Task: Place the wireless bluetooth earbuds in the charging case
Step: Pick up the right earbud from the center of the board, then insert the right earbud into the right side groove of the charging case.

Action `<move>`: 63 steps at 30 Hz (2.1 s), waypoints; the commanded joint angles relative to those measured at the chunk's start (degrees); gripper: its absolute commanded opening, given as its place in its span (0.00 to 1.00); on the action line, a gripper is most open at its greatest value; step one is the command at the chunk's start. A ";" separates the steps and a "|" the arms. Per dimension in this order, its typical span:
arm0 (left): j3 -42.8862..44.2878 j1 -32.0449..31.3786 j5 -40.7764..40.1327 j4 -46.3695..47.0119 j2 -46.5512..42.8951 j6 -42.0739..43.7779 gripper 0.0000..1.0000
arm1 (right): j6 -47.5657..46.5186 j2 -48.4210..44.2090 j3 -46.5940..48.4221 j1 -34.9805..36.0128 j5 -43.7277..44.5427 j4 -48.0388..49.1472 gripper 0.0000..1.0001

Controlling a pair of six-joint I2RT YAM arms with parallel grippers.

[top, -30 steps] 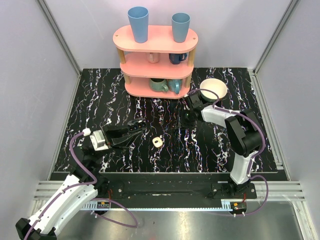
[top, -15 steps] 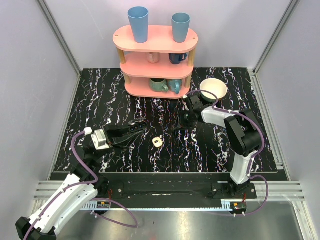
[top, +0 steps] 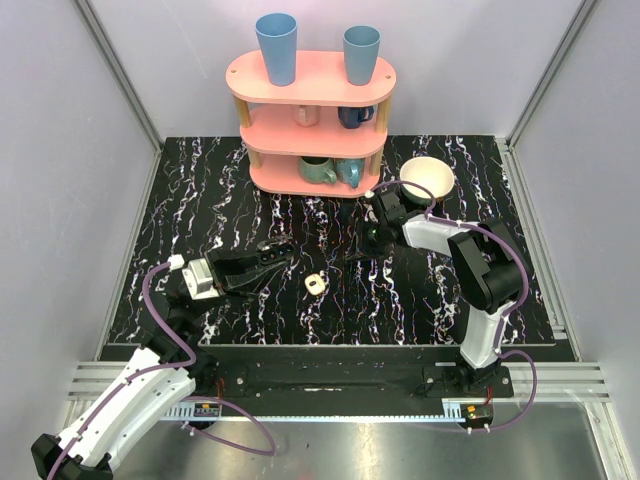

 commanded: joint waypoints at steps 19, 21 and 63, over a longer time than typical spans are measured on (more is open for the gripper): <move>1.74 -0.16 0.55 3.36 0.71 -0.94 0.00 | -3.13 -4.77 -3.98 -0.22 -0.07 2.36 0.04; 1.74 -0.16 0.46 3.45 0.80 -1.03 0.00 | -2.78 -6.79 -5.47 -0.22 -1.13 4.73 0.02; 2.97 -0.16 6.17 14.70 8.70 -8.41 0.00 | -1.36 -46.18 -4.08 3.91 -40.24 48.71 0.00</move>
